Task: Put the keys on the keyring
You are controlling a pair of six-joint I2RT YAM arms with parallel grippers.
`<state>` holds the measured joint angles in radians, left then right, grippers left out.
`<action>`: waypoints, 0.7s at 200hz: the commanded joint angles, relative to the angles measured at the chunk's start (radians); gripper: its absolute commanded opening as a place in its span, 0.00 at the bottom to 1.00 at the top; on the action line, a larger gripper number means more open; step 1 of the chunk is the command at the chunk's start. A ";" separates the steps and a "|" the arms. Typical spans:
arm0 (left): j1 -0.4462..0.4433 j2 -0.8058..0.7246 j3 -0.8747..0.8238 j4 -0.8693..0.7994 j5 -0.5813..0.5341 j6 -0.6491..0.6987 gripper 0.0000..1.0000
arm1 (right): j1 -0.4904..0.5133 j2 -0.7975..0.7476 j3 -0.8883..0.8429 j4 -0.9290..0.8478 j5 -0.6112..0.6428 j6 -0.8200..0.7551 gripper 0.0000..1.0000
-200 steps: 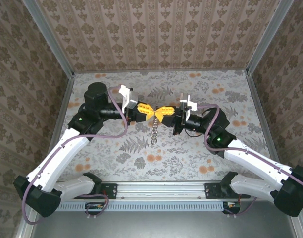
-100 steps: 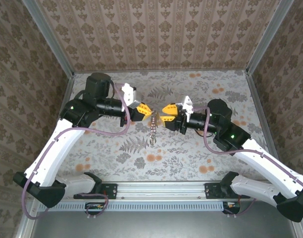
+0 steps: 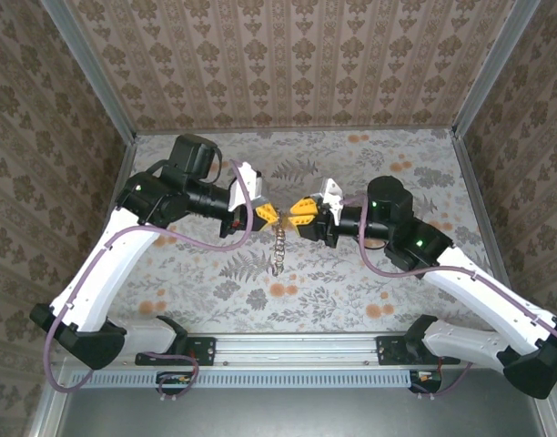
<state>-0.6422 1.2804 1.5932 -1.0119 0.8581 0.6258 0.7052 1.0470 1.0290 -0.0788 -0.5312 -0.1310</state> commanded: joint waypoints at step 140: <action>-0.019 0.019 0.027 0.020 0.021 0.027 0.00 | 0.016 0.061 0.053 0.014 -0.107 -0.001 0.27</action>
<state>-0.6552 1.3117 1.5932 -1.0126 0.8402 0.6334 0.7124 1.1019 1.0542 -0.0547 -0.6216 -0.1108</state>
